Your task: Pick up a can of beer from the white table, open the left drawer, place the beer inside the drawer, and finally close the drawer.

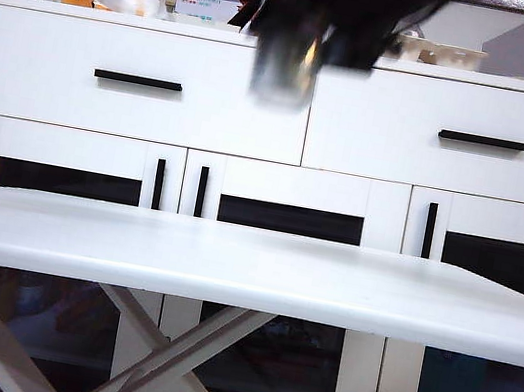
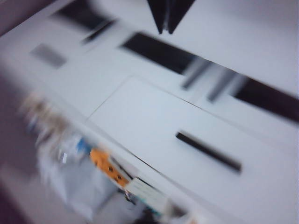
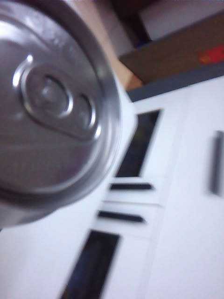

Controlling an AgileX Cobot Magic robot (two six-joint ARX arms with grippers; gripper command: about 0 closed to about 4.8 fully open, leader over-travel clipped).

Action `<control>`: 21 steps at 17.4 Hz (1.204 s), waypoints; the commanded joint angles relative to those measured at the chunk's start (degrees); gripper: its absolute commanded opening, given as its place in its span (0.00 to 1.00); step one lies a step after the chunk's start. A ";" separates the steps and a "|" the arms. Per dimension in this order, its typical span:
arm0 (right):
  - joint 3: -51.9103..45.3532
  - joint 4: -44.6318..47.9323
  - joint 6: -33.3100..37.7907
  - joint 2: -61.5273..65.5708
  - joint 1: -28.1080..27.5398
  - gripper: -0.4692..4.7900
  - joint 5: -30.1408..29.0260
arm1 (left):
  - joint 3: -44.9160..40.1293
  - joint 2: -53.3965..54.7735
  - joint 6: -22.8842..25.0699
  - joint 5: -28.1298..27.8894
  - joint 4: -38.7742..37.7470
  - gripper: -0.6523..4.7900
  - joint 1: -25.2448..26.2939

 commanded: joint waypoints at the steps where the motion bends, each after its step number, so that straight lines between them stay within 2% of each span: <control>1: 0.66 1.42 0.13 -4.79 0.11 0.16 1.07 | 0.39 4.20 -13.84 0.31 8.85 0.11 0.11; 6: 1.31 -0.83 0.13 -8.22 0.46 0.16 2.10 | 0.42 16.37 -34.32 -0.11 29.40 0.11 0.11; 9: 5.09 -8.02 -1.05 -8.24 0.87 0.16 2.47 | 0.61 23.87 -42.75 -0.63 38.38 0.11 0.11; 11: 6.40 -8.26 -2.93 -8.28 2.21 0.16 2.60 | 1.05 28.22 -43.85 -3.15 42.99 0.11 0.11; 13: 7.58 -8.35 -2.91 -8.28 2.51 0.16 2.58 | 2.82 31.80 -43.85 -5.38 43.71 0.11 0.11; 16: 7.80 -7.91 -2.91 -8.28 3.67 0.16 2.58 | 8.00 37.38 -44.59 -5.11 43.34 0.11 0.11; 19: 7.80 -8.33 -2.91 -8.28 3.72 0.16 2.58 | 16.81 44.02 -46.86 -1.27 40.46 0.11 0.20; 20: 7.80 -8.33 -2.91 -8.28 3.69 0.16 2.58 | 19.41 46.16 -46.82 -1.27 40.41 0.16 0.20; 21: 7.80 -8.28 -2.91 -8.28 3.69 0.16 2.60 | 21.62 47.95 -46.80 -1.25 40.37 0.29 0.17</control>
